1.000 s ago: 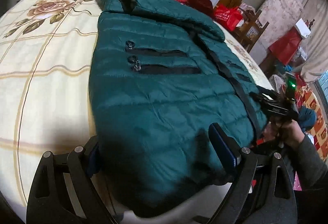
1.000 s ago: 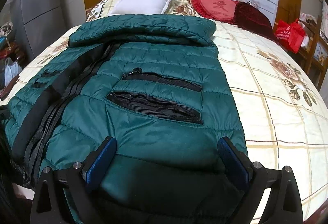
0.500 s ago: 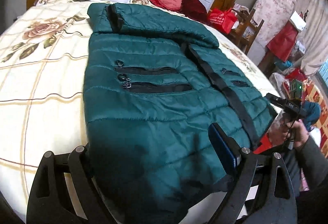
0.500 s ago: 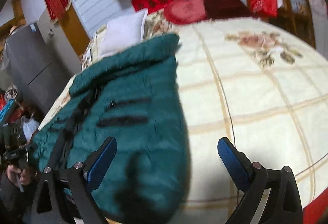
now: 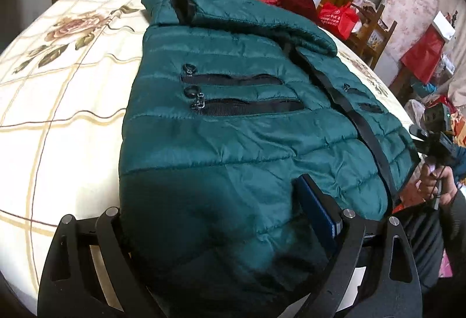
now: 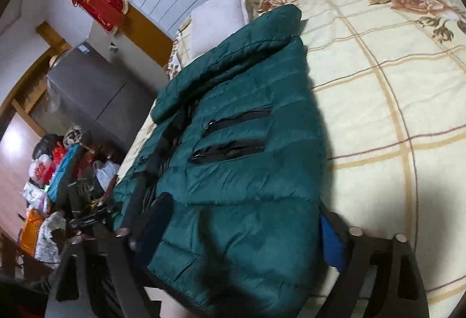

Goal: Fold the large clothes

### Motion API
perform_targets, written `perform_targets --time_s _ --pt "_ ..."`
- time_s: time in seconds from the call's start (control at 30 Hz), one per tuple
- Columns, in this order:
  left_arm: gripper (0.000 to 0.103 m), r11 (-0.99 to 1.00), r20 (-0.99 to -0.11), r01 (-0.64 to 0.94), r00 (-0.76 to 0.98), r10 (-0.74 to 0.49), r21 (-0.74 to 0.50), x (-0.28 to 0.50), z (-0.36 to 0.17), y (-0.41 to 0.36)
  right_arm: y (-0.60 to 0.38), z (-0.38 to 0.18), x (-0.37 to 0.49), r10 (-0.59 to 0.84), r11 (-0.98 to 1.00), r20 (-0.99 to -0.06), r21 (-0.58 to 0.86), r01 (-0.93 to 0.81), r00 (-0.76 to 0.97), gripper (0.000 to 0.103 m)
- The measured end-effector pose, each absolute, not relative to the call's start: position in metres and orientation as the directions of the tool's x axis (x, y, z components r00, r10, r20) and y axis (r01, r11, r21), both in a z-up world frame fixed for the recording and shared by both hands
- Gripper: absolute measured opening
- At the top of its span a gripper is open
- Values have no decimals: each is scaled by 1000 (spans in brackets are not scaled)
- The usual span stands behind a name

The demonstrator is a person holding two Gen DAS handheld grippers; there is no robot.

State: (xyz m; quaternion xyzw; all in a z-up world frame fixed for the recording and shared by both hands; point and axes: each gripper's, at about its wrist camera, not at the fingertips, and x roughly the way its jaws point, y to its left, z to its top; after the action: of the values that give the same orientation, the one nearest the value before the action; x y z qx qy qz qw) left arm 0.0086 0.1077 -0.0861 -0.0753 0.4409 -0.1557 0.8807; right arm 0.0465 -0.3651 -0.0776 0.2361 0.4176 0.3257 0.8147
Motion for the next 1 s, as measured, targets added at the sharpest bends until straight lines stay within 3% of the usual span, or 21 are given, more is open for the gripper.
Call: perform_targets --time_s 0.07,0.17,0.37,0.57,0.63,0.7,0.8,0.9,1.0 --pt "91 940 -755 210 561 -341 -269 9 -86 108 -358 -76 45 713 697 -549 620 -360 437 85" --pt "92 936 -757 215 551 -351 -277 11 -86 109 -363 -80 45 692 715 -554 615 -334 463 73" --pt "92 929 -751 194 548 -368 -314 14 -85 116 -348 -81 39 720 693 -555 594 -408 416 73" --pt "91 923 -742 187 550 -383 -337 11 -84 121 -349 -83 40 704 708 -549 597 -378 451 74" --pt "84 927 -744 193 554 -374 -322 10 -84 120 -347 -83 36 700 712 -548 581 -393 459 79" --pt "54 937 -747 180 568 -347 -299 9 -83 122 -345 -82 35 692 721 -554 566 -400 463 80" --pt "27 932 -728 157 587 -354 -327 8 -80 132 -346 -80 34 693 719 -565 582 -379 448 79" --pt "26 937 -728 168 593 -345 -307 8 -79 131 -353 -73 29 726 684 -508 606 -406 464 66" --pt "30 940 -742 161 580 -338 -302 14 -83 130 -356 -86 36 680 728 -565 594 -342 468 63"
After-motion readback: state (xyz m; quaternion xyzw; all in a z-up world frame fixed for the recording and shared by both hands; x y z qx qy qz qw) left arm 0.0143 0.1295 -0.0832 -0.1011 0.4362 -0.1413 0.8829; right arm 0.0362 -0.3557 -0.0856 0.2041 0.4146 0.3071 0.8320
